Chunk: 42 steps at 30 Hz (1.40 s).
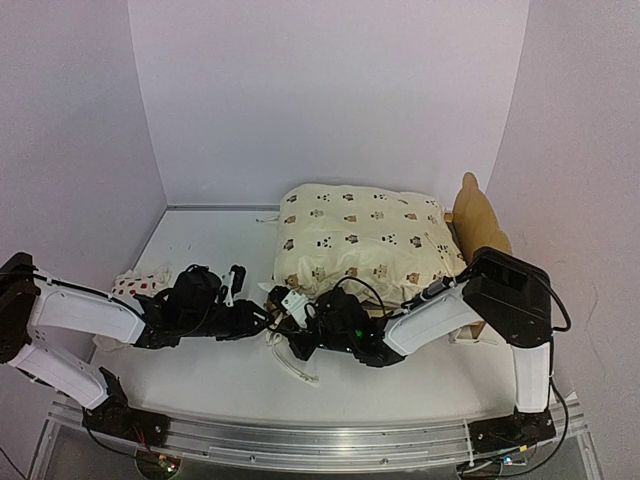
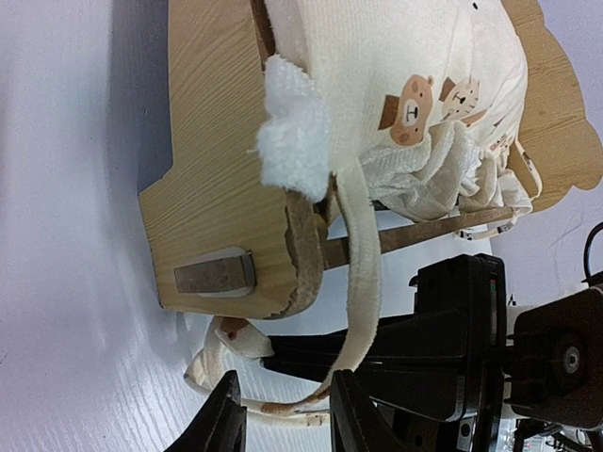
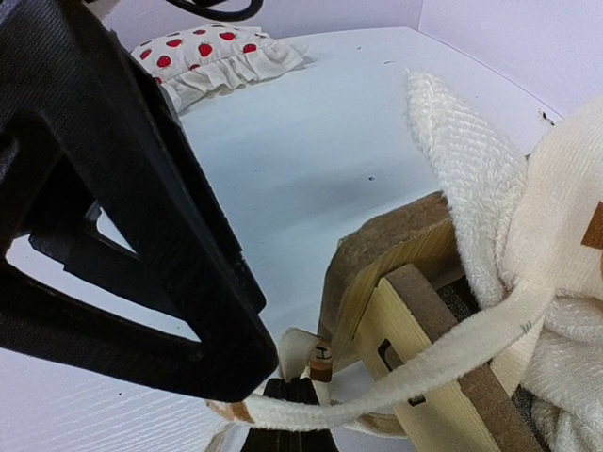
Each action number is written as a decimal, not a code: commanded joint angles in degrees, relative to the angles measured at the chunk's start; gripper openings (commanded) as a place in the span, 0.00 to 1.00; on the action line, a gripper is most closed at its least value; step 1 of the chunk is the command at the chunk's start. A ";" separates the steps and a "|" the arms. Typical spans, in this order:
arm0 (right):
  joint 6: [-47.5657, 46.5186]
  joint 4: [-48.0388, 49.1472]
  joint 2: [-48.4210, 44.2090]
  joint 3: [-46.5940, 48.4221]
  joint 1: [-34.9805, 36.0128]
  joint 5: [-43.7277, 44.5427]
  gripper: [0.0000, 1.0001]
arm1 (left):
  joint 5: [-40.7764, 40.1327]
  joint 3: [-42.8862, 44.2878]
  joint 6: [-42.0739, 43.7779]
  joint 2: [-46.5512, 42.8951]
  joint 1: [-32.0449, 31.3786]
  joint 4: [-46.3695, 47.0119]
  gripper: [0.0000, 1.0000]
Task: Set up the pet bed
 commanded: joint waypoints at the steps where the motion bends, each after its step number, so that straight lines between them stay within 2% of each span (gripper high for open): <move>1: 0.61 3.70 0.26 -0.67 -0.31 -1.84 0.00 | 0.14 -0.36 -3.57 -1.85 0.01 2.07 0.33; 22: 1.83 9.54 -0.96 -3.55 -0.33 -2.18 0.00 | 0.15 -0.17 -9.45 1.20 0.02 4.90 0.34; 35: 2.38 13.52 -1.64 -5.44 -0.33 -1.05 0.00 | -1.77 -0.81 -12.21 -0.09 0.03 2.98 0.46; 38: 2.56 14.11 -1.63 -5.56 -0.29 -1.39 0.00 | -1.30 -0.52 -12.36 1.38 0.01 3.90 0.44; 42: 2.57 14.55 -1.35 -5.58 -0.31 -1.63 0.00 | -1.25 0.00 -12.54 2.91 0.01 5.19 0.35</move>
